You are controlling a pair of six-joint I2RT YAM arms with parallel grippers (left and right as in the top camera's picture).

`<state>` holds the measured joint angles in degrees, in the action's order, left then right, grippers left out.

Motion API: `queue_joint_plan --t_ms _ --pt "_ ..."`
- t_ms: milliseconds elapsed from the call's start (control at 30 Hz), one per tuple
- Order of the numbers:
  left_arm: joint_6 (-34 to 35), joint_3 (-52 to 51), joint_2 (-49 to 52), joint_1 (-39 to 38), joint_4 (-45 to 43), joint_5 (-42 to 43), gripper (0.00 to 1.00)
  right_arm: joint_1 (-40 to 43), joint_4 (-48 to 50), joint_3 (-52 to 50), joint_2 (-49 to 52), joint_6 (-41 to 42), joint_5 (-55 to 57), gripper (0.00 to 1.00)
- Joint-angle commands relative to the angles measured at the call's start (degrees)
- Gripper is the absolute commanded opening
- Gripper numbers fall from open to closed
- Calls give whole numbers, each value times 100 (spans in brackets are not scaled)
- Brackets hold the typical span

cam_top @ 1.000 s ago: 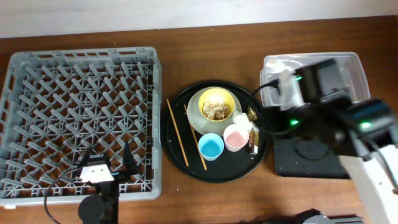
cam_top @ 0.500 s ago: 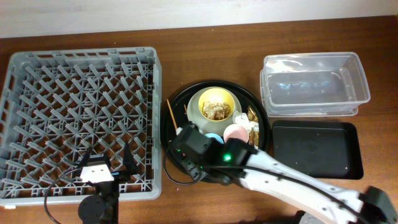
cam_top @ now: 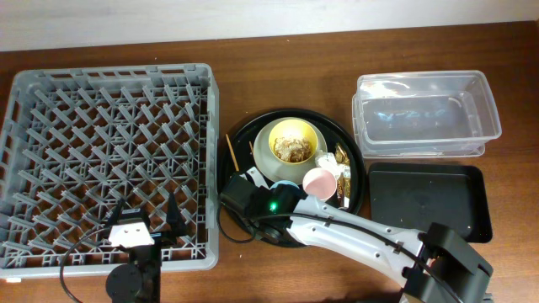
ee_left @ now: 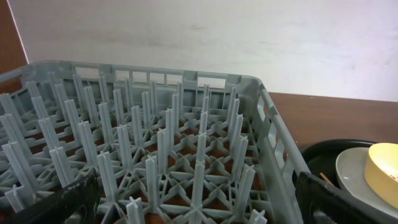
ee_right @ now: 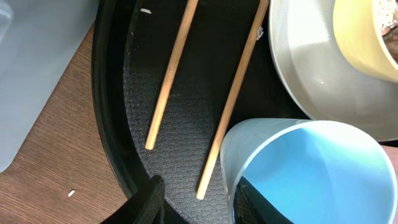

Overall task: Sort waste into correct bins and load items into the dishwasher rack
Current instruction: 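Reach the right gripper to the blue cup on the tray and grasp it, then lift the blue cup and hand it to the left gripper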

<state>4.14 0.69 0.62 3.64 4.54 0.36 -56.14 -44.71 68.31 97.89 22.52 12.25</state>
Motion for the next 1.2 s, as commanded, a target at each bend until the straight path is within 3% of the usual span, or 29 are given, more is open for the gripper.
queue_joint_plan --t_ms 0,67,133,367,500,767,867,967,1067,1100,1167 --pt "-52 -15 -26 -26 28 -20 99 -4 -4 -28 52 48 153 35" --pt "-52 -15 -26 -26 28 -22 99 -4 -68 -28 52 48 155 24" --pt "-52 -15 -26 -26 28 -22 99 -4 -94 -28 52 48 155 20" --pt "-52 -15 -26 -26 28 -22 99 -4 -304 -28 52 44 157 21" --pt "-52 -15 -26 -26 28 -22 99 -4 -382 205 -24 -260 216 4" --pt "-52 -15 -26 -26 28 -22 99 151 -2306 3189 -994 -428 170 4" --pt "-50 -15 -26 -26 26 -17 99 868 -2645 3355 -1681 -442 -385 4" --pt "-52 -15 -26 -26 -42 -26 99 1971 -2973 3353 -2181 -1069 -1727 4" --pt "-48 66 -28 -22 -581 1222 99 3047 -3204 3351 -2295 -1816 -2885 4" --pt "35 310 -22 -22 -503 2017 99 3460 -3303 3346 -2253 -2138 -3381 4" --pt "407 1156 188 -22 13 2693 100 4050 -3331 3322 -2162 -2634 -4330 4"
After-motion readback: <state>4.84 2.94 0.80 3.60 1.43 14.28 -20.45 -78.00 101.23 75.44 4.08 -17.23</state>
